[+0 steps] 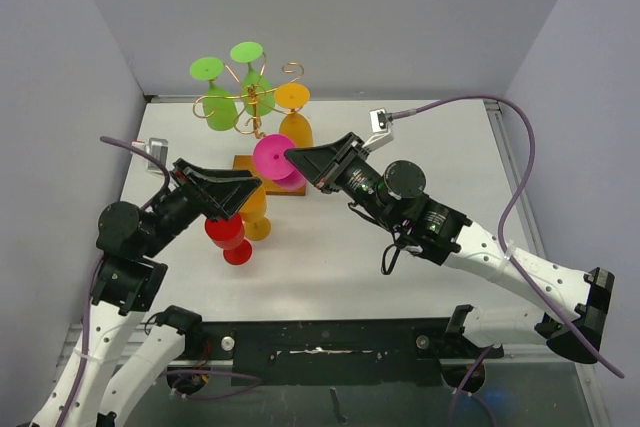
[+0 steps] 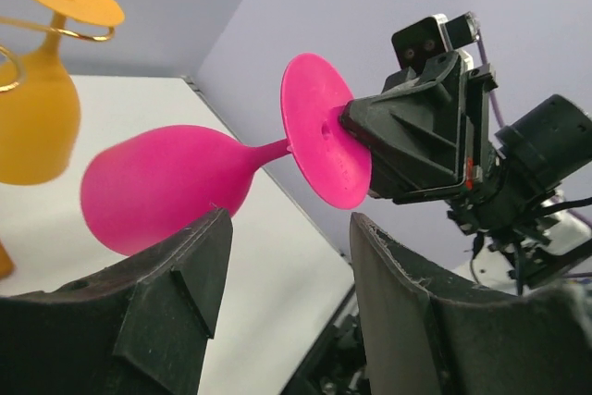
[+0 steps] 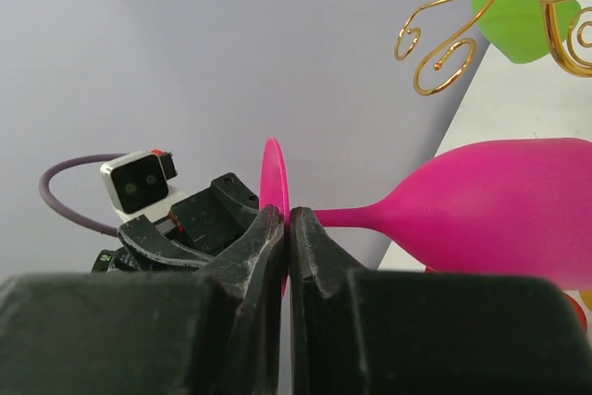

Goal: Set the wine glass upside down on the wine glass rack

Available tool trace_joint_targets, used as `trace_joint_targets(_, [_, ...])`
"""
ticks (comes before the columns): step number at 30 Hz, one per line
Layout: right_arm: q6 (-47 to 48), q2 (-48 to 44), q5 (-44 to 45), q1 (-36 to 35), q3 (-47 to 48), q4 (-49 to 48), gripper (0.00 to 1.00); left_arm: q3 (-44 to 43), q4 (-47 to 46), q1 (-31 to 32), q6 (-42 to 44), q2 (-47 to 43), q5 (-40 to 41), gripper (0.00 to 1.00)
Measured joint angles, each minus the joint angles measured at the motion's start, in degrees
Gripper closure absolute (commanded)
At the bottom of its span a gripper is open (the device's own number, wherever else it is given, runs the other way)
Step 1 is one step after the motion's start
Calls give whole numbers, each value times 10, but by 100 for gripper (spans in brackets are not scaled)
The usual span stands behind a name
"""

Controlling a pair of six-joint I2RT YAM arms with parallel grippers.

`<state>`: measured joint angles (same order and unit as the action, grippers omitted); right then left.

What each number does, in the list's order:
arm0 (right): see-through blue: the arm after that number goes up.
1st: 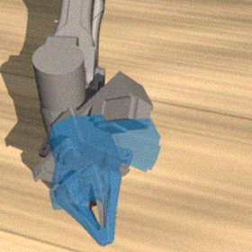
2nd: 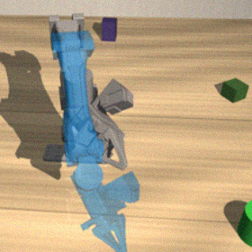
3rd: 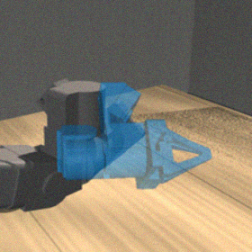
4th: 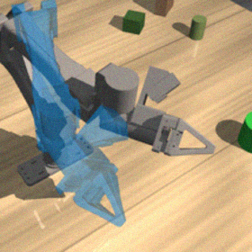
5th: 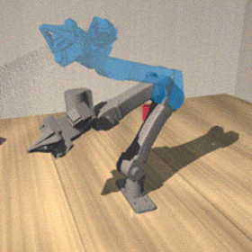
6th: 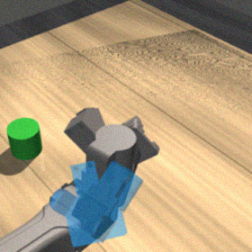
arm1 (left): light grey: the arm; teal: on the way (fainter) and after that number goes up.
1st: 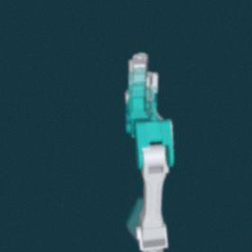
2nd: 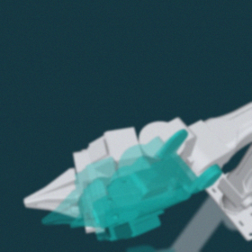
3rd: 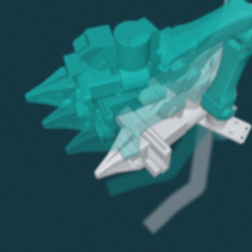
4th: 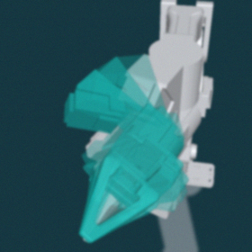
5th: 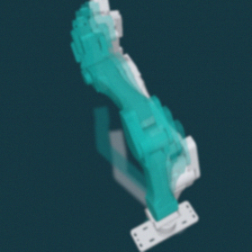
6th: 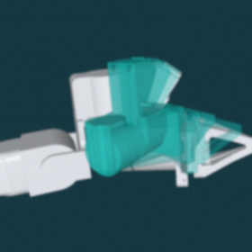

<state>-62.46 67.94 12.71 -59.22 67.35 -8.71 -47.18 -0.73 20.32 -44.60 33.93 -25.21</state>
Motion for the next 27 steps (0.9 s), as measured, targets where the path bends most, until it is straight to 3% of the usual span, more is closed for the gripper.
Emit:
trace_joint_targets(11, [26,-1,-7,0,-6,3,100,0,-46,0,-153,40,-17,52])
trace_joint_targets(16, [36,7,-29,0,-5,2,100,0,-53,0,-174,57,-18,64])
trace_joint_targets(24, [38,25,-53,0,-3,-7,100,0,-41,-1,-180,56,2,100])
trace_joint_targets(27, [39,27,-61,3,-3,-10,89,0,-41,0,-182,47,10,100])
